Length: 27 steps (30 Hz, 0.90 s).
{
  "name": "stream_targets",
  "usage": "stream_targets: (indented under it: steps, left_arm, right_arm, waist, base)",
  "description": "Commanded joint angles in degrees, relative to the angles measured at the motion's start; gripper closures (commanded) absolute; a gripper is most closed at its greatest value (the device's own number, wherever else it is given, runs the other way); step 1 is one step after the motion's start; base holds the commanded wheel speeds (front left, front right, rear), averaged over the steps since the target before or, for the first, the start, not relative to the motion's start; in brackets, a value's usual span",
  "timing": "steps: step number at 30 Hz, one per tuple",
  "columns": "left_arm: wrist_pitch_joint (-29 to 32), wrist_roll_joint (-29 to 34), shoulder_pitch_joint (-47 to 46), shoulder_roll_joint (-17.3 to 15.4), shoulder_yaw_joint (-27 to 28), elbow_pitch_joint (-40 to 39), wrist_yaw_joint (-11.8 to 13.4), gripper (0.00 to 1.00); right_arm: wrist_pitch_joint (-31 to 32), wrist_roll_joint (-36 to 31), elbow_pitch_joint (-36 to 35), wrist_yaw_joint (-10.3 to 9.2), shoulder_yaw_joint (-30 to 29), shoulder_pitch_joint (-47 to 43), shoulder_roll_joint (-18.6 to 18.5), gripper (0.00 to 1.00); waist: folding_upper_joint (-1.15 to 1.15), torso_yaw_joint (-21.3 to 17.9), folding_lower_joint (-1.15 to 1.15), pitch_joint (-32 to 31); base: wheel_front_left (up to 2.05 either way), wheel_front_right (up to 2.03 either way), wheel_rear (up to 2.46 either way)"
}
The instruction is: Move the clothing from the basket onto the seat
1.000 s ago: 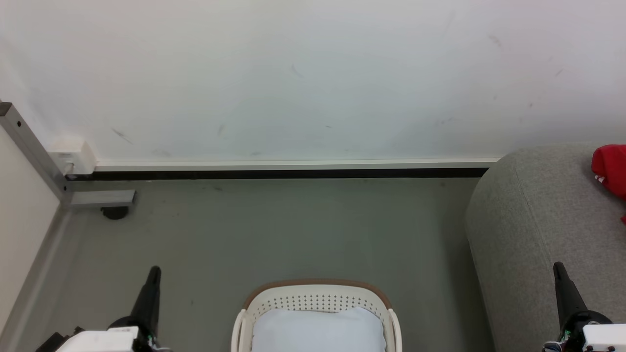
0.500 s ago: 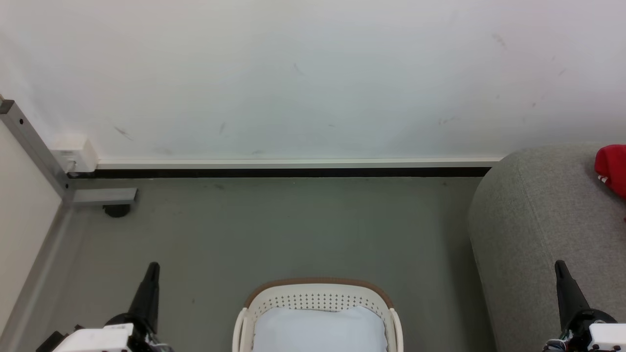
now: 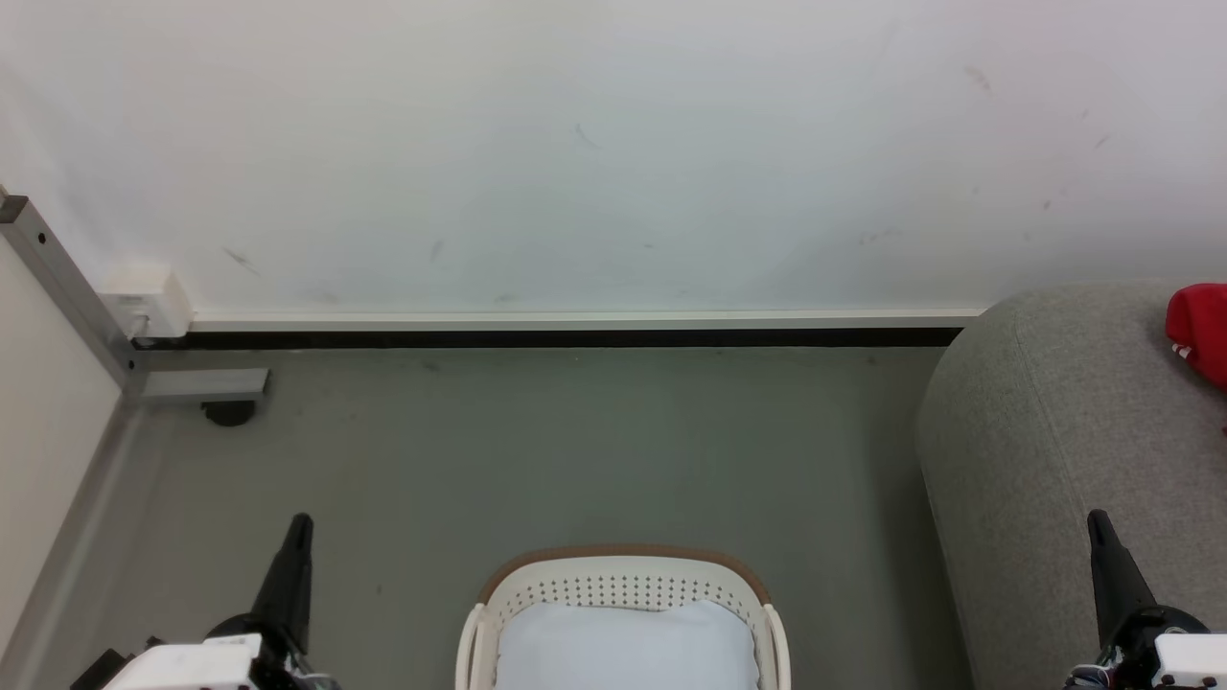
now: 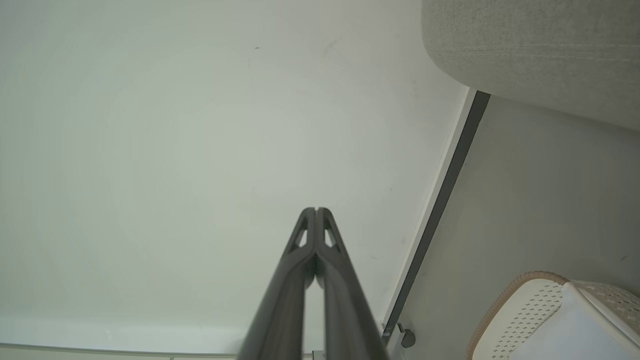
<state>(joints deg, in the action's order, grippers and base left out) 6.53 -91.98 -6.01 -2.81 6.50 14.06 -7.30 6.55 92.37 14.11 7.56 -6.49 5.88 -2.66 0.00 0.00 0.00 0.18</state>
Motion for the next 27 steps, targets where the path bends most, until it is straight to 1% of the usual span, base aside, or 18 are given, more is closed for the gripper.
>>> stream_targets:
  steps: [1,27]
  left_arm:
    - [0.24,-0.77,-0.56,-0.12,0.18,0.05,-0.38,1.0]
    - [0.23,-0.78,-0.55,-0.12,0.17,0.03,-0.38,1.0]
  right_arm:
    - [0.17,0.1,-0.22,-0.14,-0.18,0.66,-0.4,1.0]
    - [0.16,0.09,-0.22,-0.14,-0.18,0.66,-0.39,1.0]
  waist:
    - [0.0,0.0,0.0,0.0]
    - [0.0,0.0,0.0,0.0]
  base:
    - [0.0,0.0,0.0]
    - [0.0,0.0,0.0]
